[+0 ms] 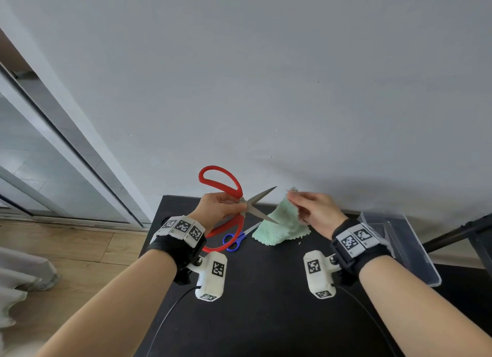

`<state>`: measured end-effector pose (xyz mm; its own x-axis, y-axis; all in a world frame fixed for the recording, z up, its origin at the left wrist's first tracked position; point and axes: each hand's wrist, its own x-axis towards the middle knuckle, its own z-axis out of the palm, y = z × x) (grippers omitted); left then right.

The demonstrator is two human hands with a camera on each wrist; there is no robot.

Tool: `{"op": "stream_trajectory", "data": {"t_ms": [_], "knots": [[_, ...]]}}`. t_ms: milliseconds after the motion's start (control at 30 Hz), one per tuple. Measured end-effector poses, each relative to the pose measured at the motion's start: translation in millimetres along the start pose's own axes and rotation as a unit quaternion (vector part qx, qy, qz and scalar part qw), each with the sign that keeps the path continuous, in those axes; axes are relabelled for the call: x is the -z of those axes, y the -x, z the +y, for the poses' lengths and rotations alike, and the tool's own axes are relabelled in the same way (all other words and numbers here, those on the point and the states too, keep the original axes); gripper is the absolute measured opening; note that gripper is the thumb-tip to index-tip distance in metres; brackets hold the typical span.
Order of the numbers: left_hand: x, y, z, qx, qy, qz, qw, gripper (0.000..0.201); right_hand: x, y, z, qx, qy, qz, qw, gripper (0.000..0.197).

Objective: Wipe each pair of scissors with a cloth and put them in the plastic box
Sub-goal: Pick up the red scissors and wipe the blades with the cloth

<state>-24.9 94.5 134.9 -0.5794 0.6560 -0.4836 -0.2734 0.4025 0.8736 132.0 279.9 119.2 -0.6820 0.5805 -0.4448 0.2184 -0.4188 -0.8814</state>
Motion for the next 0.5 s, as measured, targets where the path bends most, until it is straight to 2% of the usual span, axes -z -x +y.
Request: {"op": "stream_trajectory", "data": {"t_ms": [167,267,500], "knots": [[-10,-2,3,-0.014,-0.004,-0.014,1.0,0.024,-25,3,3,-0.016,0.019,-0.062,0.998,0.009],[-12,-4,0,-0.034,-0.027,-0.013,0.999,0.023,-34,5,4,-0.015,0.037,-0.084,0.996,0.011],[-13,-5,-3,-0.057,-0.037,-0.01,0.998,0.023,-45,5,4,0.001,0.112,-0.059,0.992,0.008]]}}
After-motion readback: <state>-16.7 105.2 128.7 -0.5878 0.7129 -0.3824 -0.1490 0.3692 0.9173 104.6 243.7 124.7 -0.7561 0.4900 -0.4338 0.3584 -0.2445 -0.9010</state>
